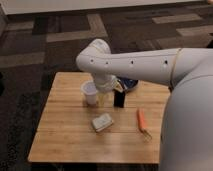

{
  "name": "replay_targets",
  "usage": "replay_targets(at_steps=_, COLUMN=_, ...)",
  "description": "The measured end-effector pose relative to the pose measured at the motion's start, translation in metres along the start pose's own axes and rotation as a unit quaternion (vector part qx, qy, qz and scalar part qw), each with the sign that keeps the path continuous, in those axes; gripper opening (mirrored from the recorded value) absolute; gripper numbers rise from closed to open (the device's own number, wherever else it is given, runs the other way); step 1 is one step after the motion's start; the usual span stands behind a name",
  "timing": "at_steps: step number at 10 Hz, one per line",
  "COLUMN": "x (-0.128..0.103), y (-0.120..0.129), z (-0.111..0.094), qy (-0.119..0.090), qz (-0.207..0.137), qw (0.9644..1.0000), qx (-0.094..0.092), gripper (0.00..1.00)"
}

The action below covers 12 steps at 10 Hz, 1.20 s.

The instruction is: Place the eraser in the ceramic cup

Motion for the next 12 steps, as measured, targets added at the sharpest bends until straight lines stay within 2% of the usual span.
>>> replay_targets(at_steps=3, x=-0.005, y=-0.024, z=0.01, qy=-0.021, qz=-0.035, qw=0.9992, qx=0.003, gripper=0.65)
replay_targets(at_steps=6, x=-0.008, y=-0.05, z=0.022, qy=-0.045, qz=-0.077, qw=0.996, qx=0.007, gripper=0.65)
replay_targets(at_steps=8, x=-0.011, y=-0.062, z=0.029, qy=-0.07, qz=-0.107, qw=0.9918, qx=0.0, gripper=0.65)
replay_targets(at_steps=12, x=-0.024, y=-0.066, z=0.037, qy=-0.111, qz=-0.16, qw=0.9806, qx=-0.018, gripper=0.65)
